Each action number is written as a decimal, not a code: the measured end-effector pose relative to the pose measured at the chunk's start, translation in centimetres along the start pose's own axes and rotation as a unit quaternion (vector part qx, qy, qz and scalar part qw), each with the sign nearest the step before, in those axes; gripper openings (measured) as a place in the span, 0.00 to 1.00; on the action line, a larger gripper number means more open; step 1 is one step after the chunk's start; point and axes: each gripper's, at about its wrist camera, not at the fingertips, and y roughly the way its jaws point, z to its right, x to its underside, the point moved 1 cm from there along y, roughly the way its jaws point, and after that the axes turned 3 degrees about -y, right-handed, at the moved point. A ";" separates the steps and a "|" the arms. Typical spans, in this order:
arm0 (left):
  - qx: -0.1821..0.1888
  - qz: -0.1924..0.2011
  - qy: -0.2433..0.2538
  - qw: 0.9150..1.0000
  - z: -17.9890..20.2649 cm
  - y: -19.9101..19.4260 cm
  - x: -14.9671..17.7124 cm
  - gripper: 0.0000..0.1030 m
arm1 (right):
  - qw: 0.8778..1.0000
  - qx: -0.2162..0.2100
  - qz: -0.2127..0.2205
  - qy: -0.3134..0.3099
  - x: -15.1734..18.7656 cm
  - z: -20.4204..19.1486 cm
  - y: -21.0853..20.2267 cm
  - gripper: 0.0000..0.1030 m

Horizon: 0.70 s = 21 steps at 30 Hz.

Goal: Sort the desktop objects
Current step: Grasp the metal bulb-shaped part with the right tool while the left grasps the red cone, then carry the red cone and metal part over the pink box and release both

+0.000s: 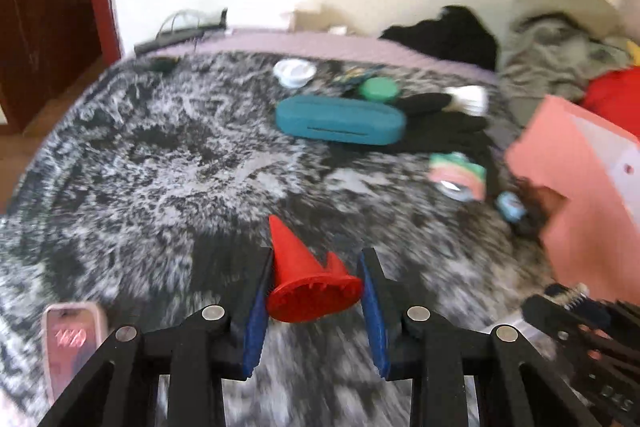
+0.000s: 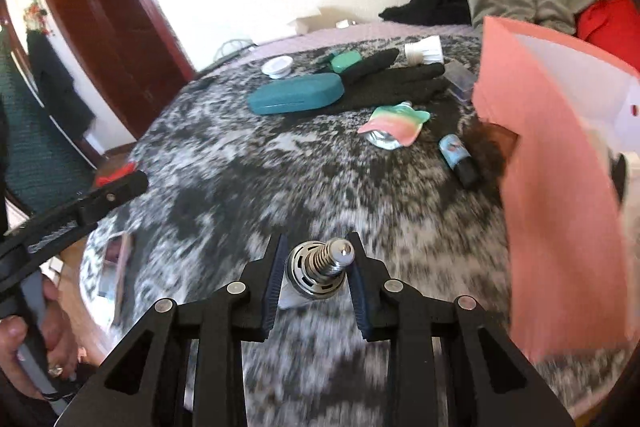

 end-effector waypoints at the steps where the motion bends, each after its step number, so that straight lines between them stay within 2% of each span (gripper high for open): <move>1: -0.001 0.004 0.005 1.000 0.4 -1.2 0.4 0.34 | 1.000 0.000 0.004 -0.003 0.6 -0.3 -1.2 0.31; 6: 0.008 0.015 0.017 1.000 2.1 -6.0 2.3 0.34 | 0.999 0.003 0.032 -0.019 2.8 -1.6 -7.1 0.31; 12: 0.032 0.037 0.058 0.997 6.2 -10.9 4.1 0.34 | 0.997 0.009 0.076 -0.030 4.7 -1.7 -14.2 0.31; 16: 0.053 0.042 0.085 0.994 9.5 -12.7 4.8 0.34 | 0.995 0.017 0.098 -0.027 5.9 -0.8 -18.0 0.31; 21: 0.087 0.050 0.135 0.986 15.4 -13.8 4.9 0.34 | 0.990 0.046 0.133 -0.021 6.9 1.7 -22.7 0.31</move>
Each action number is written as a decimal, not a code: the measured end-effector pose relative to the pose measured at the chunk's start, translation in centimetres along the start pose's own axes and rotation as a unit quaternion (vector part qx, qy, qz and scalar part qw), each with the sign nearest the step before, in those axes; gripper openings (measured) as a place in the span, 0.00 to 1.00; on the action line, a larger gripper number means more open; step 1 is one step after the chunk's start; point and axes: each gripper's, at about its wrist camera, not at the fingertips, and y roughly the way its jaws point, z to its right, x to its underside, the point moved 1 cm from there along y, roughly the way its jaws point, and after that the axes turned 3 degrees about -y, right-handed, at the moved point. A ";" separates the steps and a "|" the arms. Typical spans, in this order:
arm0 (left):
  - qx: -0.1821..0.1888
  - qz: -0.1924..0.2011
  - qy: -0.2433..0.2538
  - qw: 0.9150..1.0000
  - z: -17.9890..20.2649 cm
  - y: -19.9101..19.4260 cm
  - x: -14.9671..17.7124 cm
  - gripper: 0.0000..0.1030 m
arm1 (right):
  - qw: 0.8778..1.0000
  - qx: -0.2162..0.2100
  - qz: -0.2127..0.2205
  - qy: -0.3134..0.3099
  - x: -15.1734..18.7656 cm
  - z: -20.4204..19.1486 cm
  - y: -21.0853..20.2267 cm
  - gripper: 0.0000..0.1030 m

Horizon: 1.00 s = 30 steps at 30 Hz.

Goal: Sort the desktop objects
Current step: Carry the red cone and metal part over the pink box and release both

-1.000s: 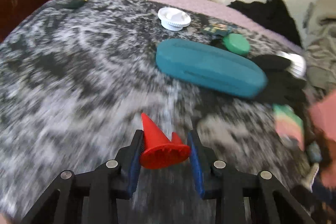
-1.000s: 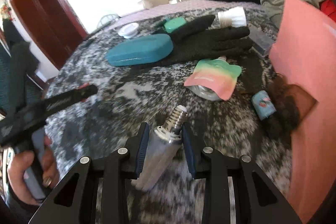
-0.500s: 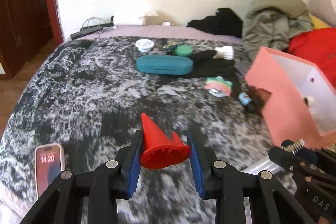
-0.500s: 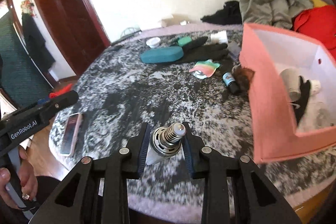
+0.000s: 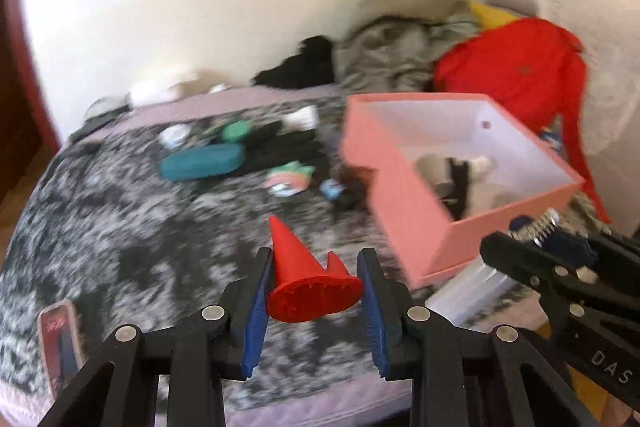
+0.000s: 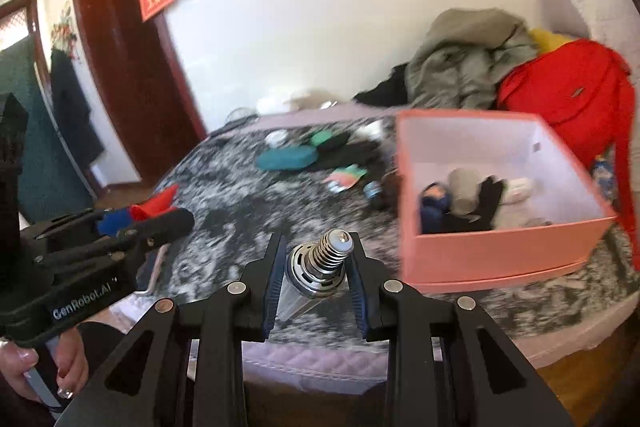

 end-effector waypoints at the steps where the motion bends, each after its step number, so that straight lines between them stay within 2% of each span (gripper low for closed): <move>1: 0.005 0.001 0.008 1.000 1.0 0.1 -0.3 0.34 | 1.000 0.011 0.008 -0.001 -0.1 0.8 -0.8 0.31; 6: 0.041 0.005 0.051 0.998 6.7 2.0 -3.3 0.34 | 0.997 0.065 0.048 0.021 -1.3 6.4 -4.5 0.31; 11: 0.076 0.020 0.091 0.993 12.2 4.7 -7.5 0.34 | 0.989 0.119 0.075 0.038 -3.5 12.3 -6.4 0.31; 14: 0.088 0.022 0.101 0.991 14.5 7.2 -9.9 0.34 | 0.985 0.143 0.085 0.046 -5.4 15.4 -6.3 0.31; 19: 0.107 -0.001 0.085 0.991 16.1 13.0 -13.3 0.36 | 0.980 0.171 0.090 0.056 -8.7 19.8 -3.9 0.31; 20: 0.111 -0.013 0.080 0.991 16.2 14.5 -13.8 0.41 | 0.979 0.174 0.088 0.055 -9.3 20.5 -3.0 0.31; 21: 0.114 -0.025 0.075 0.990 16.2 16.0 -14.3 0.61 | 0.980 0.176 0.079 0.055 -9.9 21.4 -1.6 0.32; 22: 0.110 -0.031 0.063 0.991 15.9 17.2 -14.6 0.72 | 0.980 0.176 0.065 0.060 -10.5 22.3 0.1 0.38; 23: 0.103 -0.037 0.048 0.993 15.4 18.4 -14.9 0.75 | 0.979 0.184 0.048 0.079 -10.7 23.4 1.6 0.50; 25: 0.106 -0.044 0.029 0.993 14.2 19.5 -14.9 0.80 | 0.974 0.195 0.032 0.113 -10.9 25.3 3.7 0.83; 27: 0.103 -0.048 0.016 0.993 12.9 20.2 -14.6 0.82 | 0.972 0.192 0.036 0.134 -10.7 26.5 4.7 0.85; 30: 0.078 -0.053 0.006 0.996 10.8 20.3 -13.7 0.84 | 0.973 0.186 0.027 0.135 -10.5 26.6 5.7 0.85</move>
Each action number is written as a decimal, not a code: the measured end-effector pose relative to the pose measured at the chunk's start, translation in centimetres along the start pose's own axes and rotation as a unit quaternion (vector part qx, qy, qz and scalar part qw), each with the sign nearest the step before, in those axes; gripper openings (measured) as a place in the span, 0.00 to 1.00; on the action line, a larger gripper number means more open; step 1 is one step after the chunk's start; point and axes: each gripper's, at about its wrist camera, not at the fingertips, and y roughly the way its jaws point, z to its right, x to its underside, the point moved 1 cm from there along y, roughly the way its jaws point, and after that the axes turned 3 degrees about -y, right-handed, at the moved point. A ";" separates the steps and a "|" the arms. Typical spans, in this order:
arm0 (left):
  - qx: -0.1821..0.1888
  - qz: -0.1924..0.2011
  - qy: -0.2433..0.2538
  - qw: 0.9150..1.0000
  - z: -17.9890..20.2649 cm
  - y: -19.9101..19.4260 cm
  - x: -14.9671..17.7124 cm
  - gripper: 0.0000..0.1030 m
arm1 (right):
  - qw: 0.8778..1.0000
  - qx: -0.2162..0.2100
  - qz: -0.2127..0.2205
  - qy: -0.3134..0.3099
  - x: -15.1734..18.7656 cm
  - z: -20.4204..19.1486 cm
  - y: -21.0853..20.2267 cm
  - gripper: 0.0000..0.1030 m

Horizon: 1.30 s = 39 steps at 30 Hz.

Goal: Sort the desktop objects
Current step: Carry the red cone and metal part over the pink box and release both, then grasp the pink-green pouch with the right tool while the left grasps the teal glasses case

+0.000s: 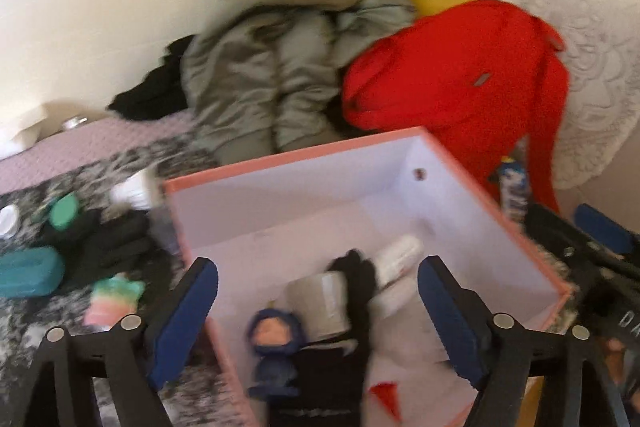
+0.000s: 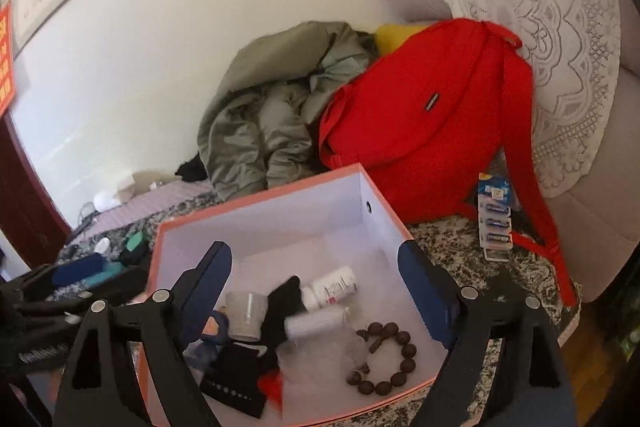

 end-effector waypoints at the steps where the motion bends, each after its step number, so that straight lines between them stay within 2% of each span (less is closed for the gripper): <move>1: -0.007 0.000 -0.007 1.000 -1.1 -0.5 0.7 0.84 | 1.000 -0.003 -0.005 0.002 0.2 -0.2 0.2 0.85; 6: -0.054 -0.007 -0.043 0.998 -6.5 -2.9 4.5 0.87 | 0.999 -0.037 -0.014 -0.015 1.9 -3.5 -0.6 0.86; 12: -0.133 -0.029 -0.094 0.986 -15.3 -6.0 11.0 0.87 | 0.991 -0.103 -0.028 -0.080 5.1 -12.3 -1.9 0.90; 15: -0.156 -0.038 -0.125 0.979 -19.7 -7.3 13.7 0.87 | 0.983 -0.135 -0.048 -0.119 7.5 -17.8 -1.2 0.90; 20: -0.165 -0.044 -0.159 0.973 -25.8 -7.5 15.2 0.87 | 0.972 -0.142 -0.094 -0.163 11.4 -24.8 2.4 0.90; 23: -0.155 -0.041 -0.177 0.971 -28.9 -5.8 14.0 0.87 | 0.969 -0.134 -0.126 -0.165 12.8 -28.5 6.7 0.90; 26: -0.137 -0.050 -0.188 0.971 -31.1 -2.6 12.1 0.87 | 0.969 -0.109 -0.142 -0.169 13.7 -30.7 11.1 0.90; 30: -0.121 -0.076 -0.181 0.973 -33.0 4.1 9.6 0.87 | 0.967 -0.075 -0.168 -0.175 15.0 -33.2 18.0 0.91; 33: -0.102 -0.108 -0.189 0.971 -33.7 9.9 8.3 0.87 | 0.963 -0.055 -0.192 -0.181 16.2 -33.5 22.5 0.91; 35: -0.100 -0.118 -0.201 0.967 -34.0 12.6 7.6 0.87 | 0.961 -0.055 -0.205 -0.178 16.7 -33.3 24.9 0.92; 36: -0.101 -0.121 -0.212 0.964 -34.2 13.7 7.2 0.87 | 0.963 -0.060 -0.196 -0.177 16.7 -33.3 25.6 0.97; 39: -0.102 -0.112 -0.275 0.949 -35.3 16.0 5.4 0.88 | 0.965 -0.070 -0.171 -0.185 16.6 -33.7 27.3 1.00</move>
